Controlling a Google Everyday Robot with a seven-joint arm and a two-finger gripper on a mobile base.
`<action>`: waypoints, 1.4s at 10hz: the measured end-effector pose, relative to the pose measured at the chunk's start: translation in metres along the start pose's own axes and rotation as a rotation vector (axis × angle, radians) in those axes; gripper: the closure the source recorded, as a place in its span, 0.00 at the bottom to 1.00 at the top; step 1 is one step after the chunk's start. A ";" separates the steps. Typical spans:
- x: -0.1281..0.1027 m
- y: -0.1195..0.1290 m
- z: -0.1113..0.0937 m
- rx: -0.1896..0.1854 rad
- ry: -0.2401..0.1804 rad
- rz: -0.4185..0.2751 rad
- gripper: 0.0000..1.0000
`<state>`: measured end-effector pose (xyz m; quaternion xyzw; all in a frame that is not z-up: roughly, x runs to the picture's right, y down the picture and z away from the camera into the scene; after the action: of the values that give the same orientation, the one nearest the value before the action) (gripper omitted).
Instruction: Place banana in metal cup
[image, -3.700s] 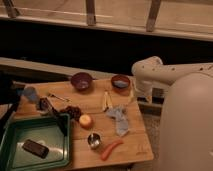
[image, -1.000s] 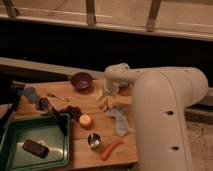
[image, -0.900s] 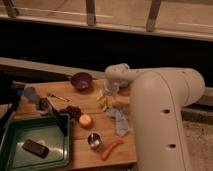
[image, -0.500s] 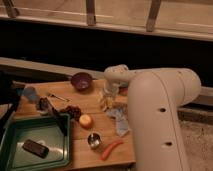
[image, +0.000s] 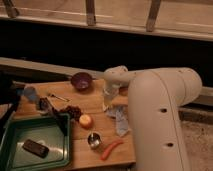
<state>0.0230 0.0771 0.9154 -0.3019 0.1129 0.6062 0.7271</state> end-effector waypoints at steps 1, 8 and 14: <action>-0.002 0.001 -0.005 0.005 -0.006 -0.009 1.00; 0.009 0.052 -0.067 -0.029 -0.065 -0.205 1.00; 0.070 0.114 -0.141 0.009 -0.055 -0.411 1.00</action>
<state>-0.0404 0.0619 0.7318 -0.2986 0.0315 0.4528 0.8395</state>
